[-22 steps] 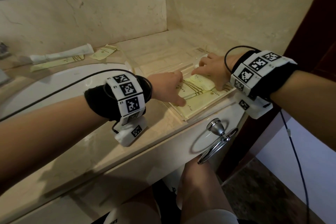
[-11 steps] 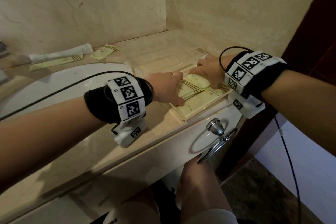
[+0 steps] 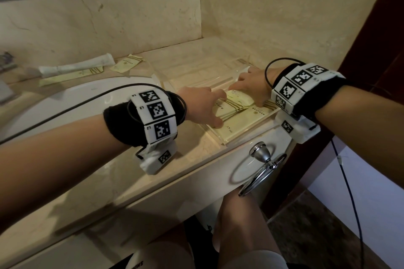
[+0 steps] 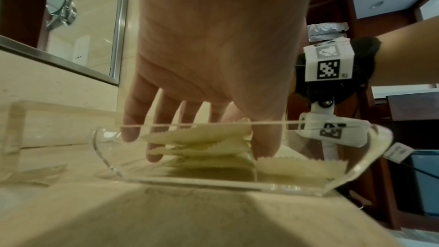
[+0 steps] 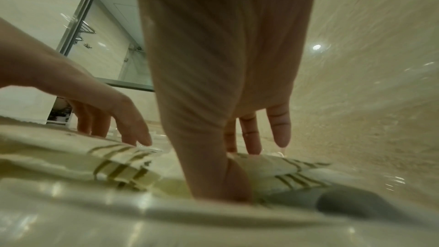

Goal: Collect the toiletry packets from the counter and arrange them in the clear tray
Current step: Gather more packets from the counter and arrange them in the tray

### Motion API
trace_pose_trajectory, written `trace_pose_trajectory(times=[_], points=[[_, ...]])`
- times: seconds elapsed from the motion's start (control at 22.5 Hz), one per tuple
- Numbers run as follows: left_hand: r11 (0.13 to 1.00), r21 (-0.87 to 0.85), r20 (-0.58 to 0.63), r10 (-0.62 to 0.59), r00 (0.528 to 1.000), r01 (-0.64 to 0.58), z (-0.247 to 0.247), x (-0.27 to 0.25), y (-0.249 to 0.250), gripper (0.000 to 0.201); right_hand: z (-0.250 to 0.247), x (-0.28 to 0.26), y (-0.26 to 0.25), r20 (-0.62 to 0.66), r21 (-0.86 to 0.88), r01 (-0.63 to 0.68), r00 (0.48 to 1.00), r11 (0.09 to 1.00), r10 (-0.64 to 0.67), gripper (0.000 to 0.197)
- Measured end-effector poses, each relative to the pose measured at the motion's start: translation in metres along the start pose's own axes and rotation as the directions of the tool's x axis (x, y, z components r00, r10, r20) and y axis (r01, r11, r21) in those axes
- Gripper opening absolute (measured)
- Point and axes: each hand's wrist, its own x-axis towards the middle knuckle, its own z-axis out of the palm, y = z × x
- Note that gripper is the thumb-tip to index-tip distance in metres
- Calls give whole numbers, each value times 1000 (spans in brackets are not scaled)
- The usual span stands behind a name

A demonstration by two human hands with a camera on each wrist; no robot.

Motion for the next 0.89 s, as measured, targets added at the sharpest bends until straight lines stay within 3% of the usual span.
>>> trace_pose_trajectory(times=[0.22, 0.58, 0.89], points=[[999, 14, 8, -43, 999, 43, -3, -3, 2, 86, -1, -12, 1, 1, 128, -43, 999, 991, 43, 98], [996, -10, 63, -89, 994, 90, -11, -14, -1, 90, -34, -46, -8, -242, 438, -90, 947, 895, 213, 75], [985, -160, -17, -71, 997, 68, -21, -37, -18, 74, -76, -56, -35, -376, 545, -46, 879, 837, 293, 61]])
